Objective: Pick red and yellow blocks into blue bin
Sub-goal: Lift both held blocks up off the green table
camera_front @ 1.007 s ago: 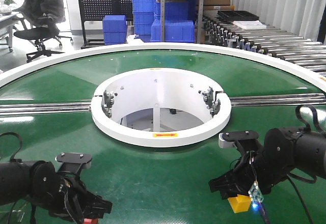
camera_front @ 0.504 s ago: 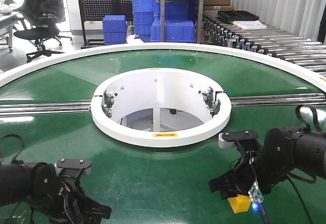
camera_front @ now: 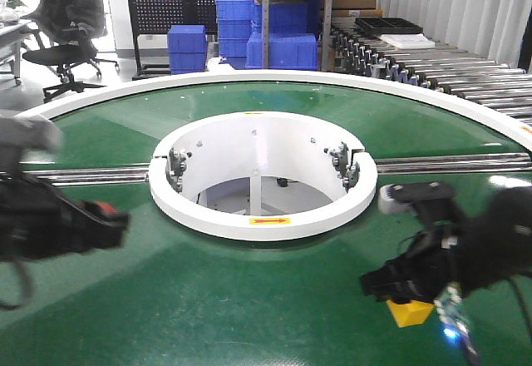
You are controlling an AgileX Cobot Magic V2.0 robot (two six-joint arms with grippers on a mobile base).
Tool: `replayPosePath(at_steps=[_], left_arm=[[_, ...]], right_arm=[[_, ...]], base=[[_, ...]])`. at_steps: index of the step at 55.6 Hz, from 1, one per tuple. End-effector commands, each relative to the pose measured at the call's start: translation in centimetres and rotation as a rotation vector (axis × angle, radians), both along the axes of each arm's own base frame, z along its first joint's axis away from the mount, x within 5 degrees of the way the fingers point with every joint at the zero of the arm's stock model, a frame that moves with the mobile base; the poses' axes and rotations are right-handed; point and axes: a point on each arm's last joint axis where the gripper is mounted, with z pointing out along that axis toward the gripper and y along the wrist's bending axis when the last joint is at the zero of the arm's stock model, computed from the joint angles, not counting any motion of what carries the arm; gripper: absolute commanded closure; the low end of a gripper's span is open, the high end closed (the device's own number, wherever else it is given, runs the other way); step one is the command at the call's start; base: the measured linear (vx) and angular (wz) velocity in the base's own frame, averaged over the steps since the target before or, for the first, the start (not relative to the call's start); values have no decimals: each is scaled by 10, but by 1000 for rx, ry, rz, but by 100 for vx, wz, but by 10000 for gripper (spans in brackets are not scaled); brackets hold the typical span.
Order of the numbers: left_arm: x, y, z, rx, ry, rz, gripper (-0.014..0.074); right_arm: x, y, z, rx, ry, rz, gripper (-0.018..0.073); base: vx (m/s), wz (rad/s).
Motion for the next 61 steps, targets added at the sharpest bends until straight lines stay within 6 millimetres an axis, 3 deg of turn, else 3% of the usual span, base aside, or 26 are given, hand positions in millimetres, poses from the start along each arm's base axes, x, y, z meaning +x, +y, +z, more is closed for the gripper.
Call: replayPosePath(at_steps=[1,8,17,23,30,37,61], left_arm=[[-37,11,38,-64,-208,9,601],[-77,24,31,-82,-269,16,598],[-119,39,-1,-102,-343,35,597],[-141,47,-18,-146,-415,55,597],[-155,51,-32,-154,-423,56,597],[-160,52,-34,-151,-420,51,597],[-161,52,-35,-148,-409,49,597]], right_arm=[[-33,-8,41,37,-240,1,570],[-83,-20,44,52,-377,-8,570],[-143,-33,37,77,-496,-18,570],[-181,-42,34,101,-615,-27,570],[-210,-49,28,122,-708,-32,570],[-221,-52,25,121,-743,-30,570],[-221,-51,25,121,-738,-29,570]], base=[[0,0],[0,0],[0,0],[0,0],[0,0],[0,0],[0,0]])
